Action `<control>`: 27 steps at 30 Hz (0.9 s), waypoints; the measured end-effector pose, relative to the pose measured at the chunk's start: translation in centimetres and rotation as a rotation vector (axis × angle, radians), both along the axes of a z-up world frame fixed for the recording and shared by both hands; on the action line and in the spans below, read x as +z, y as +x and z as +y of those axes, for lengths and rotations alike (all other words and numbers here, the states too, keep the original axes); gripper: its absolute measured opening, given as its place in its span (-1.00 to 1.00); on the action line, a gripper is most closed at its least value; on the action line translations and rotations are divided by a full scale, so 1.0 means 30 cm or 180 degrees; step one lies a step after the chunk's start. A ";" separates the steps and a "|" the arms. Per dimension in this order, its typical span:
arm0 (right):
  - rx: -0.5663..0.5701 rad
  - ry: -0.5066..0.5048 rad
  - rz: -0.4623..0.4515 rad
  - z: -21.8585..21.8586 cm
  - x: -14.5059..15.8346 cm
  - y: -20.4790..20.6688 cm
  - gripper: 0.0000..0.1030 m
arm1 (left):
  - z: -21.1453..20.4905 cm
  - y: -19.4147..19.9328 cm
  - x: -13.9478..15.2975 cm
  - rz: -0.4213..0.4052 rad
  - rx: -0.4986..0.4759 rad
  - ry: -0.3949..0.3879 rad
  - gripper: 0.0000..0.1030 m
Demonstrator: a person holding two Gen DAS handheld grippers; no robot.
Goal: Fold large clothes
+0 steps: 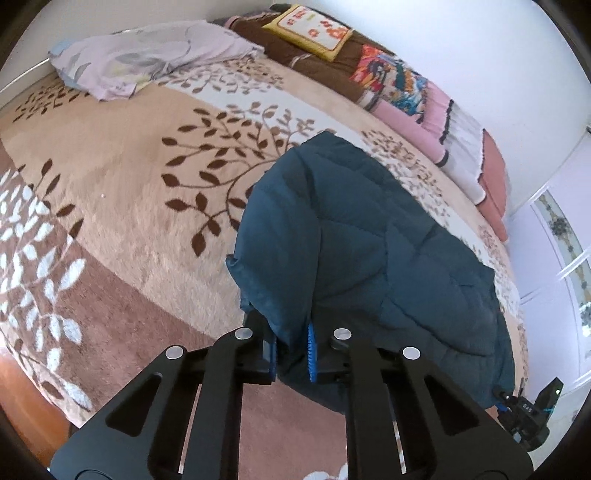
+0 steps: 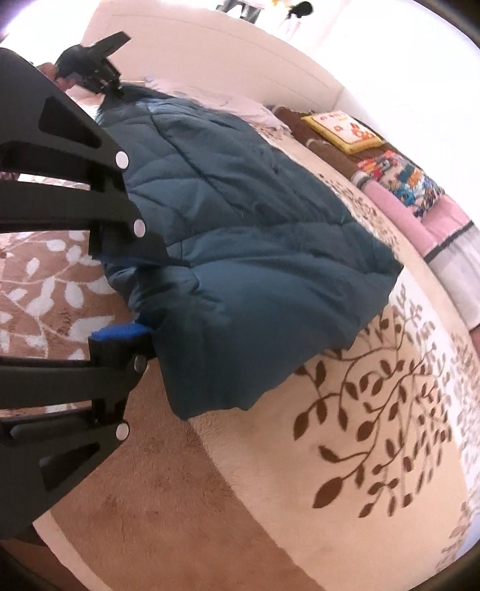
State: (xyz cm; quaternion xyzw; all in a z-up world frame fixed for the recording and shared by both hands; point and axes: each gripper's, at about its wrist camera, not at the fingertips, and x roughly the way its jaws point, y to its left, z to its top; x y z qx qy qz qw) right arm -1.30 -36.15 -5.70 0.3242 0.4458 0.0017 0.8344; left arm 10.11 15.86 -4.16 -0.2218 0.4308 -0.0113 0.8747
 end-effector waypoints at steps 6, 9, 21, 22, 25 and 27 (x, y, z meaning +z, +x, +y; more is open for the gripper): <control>0.0162 -0.0108 -0.0018 0.053 0.041 -0.075 -0.54 | 0.042 -0.098 0.038 0.0002 -0.0079 0.0028 -0.79; 0.0257 -0.0143 0.0026 0.071 0.041 -0.145 -0.54 | 0.067 -0.174 0.026 0.0067 -0.0135 0.0043 -0.79; 0.0352 -0.0147 0.0352 0.098 -0.044 -0.331 -0.53 | 0.091 -0.380 -0.068 0.0311 -0.0287 0.0359 -0.78; 0.0335 -0.0159 0.0369 0.101 -0.050 -0.331 -0.53 | 0.089 -0.381 -0.075 0.0320 -0.0279 0.0383 -0.78; 0.0326 -0.0231 0.0406 0.109 -0.062 -0.328 -0.51 | 0.077 -0.383 -0.085 0.0325 -0.0266 0.0460 -0.77; 0.0322 -0.0280 0.0445 0.116 -0.073 -0.323 -0.48 | 0.069 -0.384 -0.092 0.0338 -0.0257 0.0504 -0.75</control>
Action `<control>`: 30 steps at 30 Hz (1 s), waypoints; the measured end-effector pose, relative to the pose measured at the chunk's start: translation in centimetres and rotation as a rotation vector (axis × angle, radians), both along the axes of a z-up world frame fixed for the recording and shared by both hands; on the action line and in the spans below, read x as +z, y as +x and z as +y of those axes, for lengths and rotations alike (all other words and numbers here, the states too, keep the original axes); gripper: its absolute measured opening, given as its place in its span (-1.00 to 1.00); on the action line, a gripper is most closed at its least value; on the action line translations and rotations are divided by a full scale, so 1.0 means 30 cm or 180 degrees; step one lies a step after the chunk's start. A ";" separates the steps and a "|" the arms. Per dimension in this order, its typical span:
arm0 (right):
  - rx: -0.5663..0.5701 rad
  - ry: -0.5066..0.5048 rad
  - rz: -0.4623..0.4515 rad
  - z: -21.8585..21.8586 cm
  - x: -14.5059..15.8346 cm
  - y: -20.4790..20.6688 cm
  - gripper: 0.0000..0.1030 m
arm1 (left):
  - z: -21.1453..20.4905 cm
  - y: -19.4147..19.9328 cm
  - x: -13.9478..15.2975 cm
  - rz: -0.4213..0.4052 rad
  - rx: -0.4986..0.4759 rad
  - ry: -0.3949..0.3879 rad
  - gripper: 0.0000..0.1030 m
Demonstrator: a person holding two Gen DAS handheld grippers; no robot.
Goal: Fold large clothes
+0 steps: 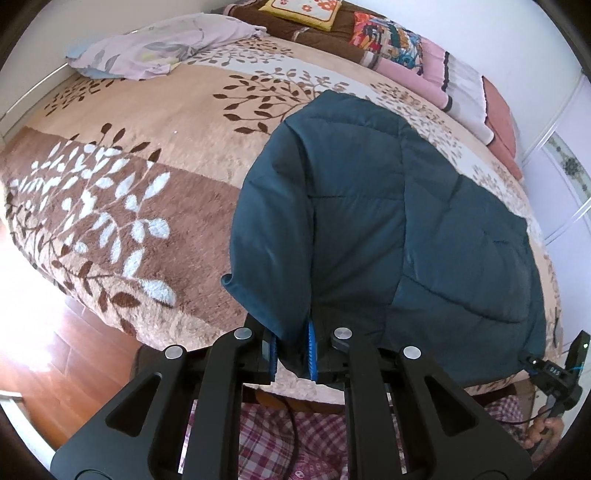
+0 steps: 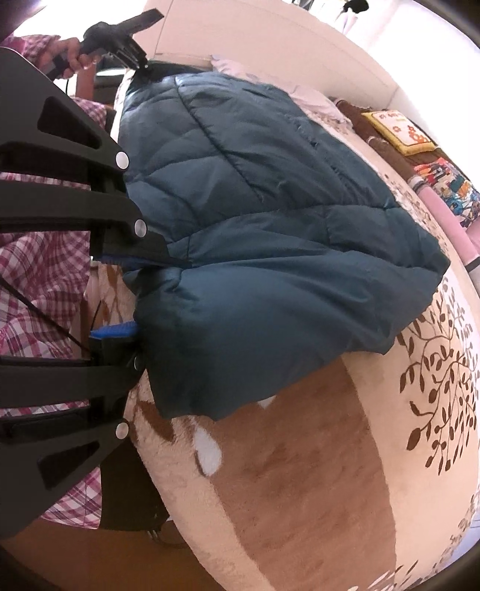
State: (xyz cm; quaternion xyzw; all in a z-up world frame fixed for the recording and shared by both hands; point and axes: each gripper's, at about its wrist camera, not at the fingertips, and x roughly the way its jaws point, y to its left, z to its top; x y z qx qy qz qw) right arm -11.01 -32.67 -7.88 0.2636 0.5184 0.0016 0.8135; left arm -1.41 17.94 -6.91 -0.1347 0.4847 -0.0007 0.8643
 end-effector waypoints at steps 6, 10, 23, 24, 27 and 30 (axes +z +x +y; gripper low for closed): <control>-0.0005 -0.0128 0.0058 0.026 -0.009 0.009 -0.41 | -0.014 -0.006 -0.009 -0.0003 -0.0010 0.0114 -0.69; -0.0009 -0.0218 0.0091 0.041 -0.005 0.020 -0.34 | -0.016 -0.009 -0.012 0.0010 0.0001 0.0145 -0.62; -0.0020 -0.0346 0.0219 0.049 -0.010 0.018 -0.10 | -0.027 -0.040 -0.028 0.0150 0.0072 0.0275 0.19; -0.0009 -0.0353 0.0229 0.050 -0.009 0.017 -0.10 | -0.029 -0.043 -0.026 0.0152 0.0073 0.0294 0.24; 0.0009 -0.0363 0.0256 0.056 -0.006 0.010 -0.10 | -0.031 -0.051 -0.025 0.0181 0.0068 0.0313 0.30; 0.0040 -0.0367 0.0287 0.059 -0.003 -0.003 -0.10 | -0.031 -0.062 -0.025 0.0225 0.0052 0.0315 0.34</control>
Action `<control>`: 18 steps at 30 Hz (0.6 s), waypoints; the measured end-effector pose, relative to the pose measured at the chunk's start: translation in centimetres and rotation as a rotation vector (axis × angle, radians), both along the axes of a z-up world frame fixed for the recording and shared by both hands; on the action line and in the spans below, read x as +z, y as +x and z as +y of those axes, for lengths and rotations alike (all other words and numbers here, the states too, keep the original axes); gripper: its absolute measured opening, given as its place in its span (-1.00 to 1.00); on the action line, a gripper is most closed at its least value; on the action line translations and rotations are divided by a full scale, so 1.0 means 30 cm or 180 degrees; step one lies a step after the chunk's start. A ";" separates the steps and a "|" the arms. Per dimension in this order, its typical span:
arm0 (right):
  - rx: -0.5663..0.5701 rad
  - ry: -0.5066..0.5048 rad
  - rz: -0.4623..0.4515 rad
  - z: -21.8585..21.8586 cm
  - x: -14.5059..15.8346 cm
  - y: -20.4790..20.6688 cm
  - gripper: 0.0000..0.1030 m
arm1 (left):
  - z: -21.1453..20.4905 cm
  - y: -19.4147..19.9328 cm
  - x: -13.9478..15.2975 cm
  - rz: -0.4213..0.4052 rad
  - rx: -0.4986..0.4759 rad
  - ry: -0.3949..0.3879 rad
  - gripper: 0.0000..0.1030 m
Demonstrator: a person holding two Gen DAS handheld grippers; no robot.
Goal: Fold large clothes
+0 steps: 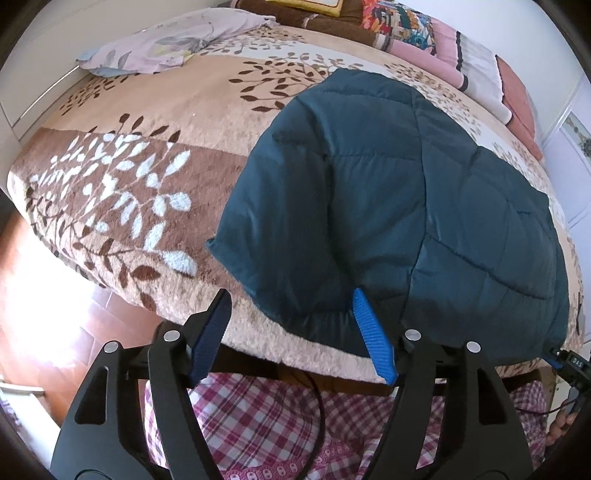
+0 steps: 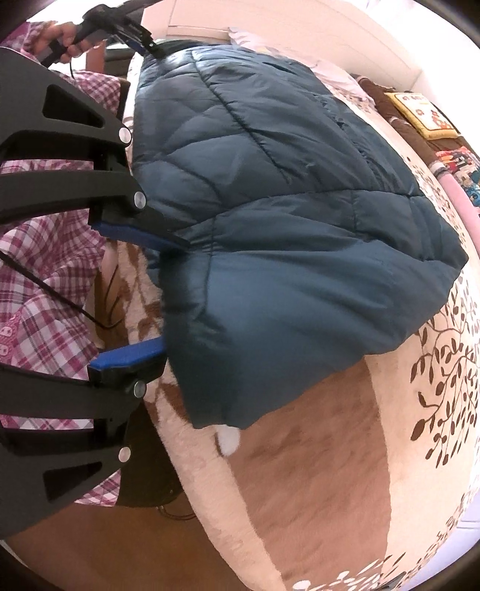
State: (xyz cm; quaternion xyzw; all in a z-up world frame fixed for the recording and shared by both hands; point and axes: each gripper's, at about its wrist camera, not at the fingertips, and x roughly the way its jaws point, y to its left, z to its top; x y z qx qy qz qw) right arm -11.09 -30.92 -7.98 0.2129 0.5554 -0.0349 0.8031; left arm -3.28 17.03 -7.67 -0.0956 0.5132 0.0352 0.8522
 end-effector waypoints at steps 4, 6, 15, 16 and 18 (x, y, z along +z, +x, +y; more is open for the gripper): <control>0.0032 0.0017 0.0069 -0.001 0.002 -0.028 -0.10 | 0.005 -0.023 0.000 0.0086 -0.0031 0.0002 0.40; 0.0046 0.0021 0.0120 -0.002 0.003 -0.044 -0.10 | 0.012 -0.040 0.002 0.0111 -0.0034 -0.0008 0.41; 0.0056 -0.0093 0.0122 -0.029 0.051 -0.158 -0.10 | 0.039 -0.089 0.074 0.0007 -0.0045 0.0113 0.41; 0.0051 -0.0125 0.0094 -0.032 0.063 -0.166 -0.10 | 0.041 -0.088 0.090 -0.0021 -0.0061 0.0101 0.41; 0.0039 -0.0200 -0.0006 -0.042 0.100 -0.179 -0.10 | 0.043 -0.087 0.114 -0.0089 -0.0069 0.0083 0.41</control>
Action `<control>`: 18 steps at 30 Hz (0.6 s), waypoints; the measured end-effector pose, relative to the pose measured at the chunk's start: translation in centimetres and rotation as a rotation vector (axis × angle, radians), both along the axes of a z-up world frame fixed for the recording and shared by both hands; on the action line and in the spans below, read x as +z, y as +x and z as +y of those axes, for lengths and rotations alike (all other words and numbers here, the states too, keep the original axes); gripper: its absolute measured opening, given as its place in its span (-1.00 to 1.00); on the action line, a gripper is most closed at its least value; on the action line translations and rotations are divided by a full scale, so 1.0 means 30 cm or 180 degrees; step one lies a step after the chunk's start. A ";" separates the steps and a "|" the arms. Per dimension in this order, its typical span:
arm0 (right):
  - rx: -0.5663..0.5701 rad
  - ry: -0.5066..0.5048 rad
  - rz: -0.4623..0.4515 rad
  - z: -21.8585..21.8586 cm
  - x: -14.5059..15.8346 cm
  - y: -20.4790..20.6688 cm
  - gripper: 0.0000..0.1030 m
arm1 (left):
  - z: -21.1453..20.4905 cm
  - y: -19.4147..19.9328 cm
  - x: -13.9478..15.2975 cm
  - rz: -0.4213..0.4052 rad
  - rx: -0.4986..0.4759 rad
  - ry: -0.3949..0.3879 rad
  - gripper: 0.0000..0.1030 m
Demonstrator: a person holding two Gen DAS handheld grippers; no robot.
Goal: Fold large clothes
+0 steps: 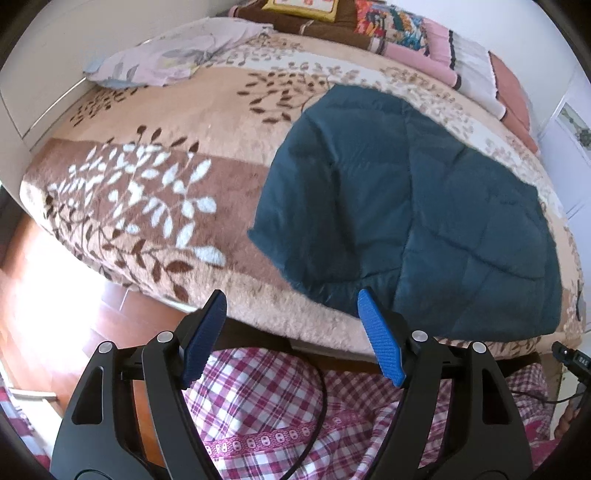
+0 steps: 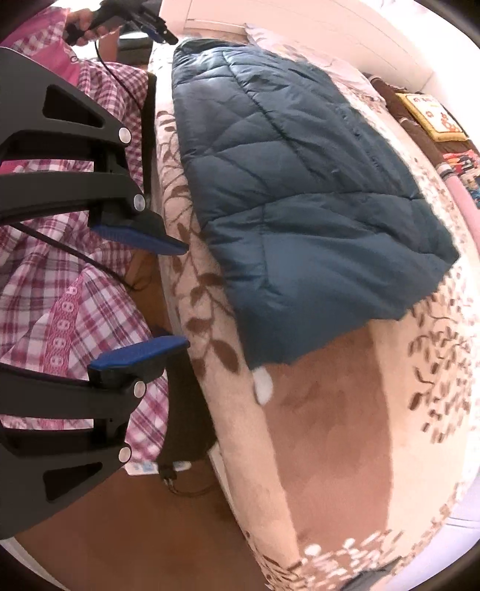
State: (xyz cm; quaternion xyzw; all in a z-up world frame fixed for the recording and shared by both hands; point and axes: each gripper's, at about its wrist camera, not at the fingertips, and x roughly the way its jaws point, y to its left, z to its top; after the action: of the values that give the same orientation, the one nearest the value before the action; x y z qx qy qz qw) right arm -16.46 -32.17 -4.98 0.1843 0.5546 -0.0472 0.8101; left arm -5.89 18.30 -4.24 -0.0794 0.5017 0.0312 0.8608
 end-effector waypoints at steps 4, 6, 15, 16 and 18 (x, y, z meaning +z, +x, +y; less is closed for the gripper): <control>-0.0041 -0.0134 -0.0330 -0.002 0.086 -0.005 -0.10 | -0.008 0.004 0.060 -0.0222 -0.0080 -0.0002 0.41; 0.0014 -0.0123 -0.0524 0.004 0.131 0.002 -0.10 | -0.017 0.005 0.079 -0.0287 -0.0133 0.0001 0.41; 0.0559 0.0044 -0.0876 0.157 0.226 0.183 -0.26 | -0.166 0.066 0.135 -0.0447 -0.0623 -0.0303 0.10; 0.0627 0.0061 -0.0882 0.190 0.228 0.218 -0.26 | -0.200 0.078 0.139 -0.0445 -0.0712 -0.0354 0.08; 0.0757 0.0083 -0.0858 0.250 0.226 0.289 -0.26 | -0.272 0.102 0.145 -0.0432 -0.0895 -0.0461 0.03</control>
State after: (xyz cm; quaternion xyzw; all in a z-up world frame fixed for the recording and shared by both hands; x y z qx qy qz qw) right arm -7.78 -24.67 1.81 0.1326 0.4594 0.0812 0.8745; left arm -2.82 10.14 0.10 -0.0721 0.4496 -0.1311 0.8806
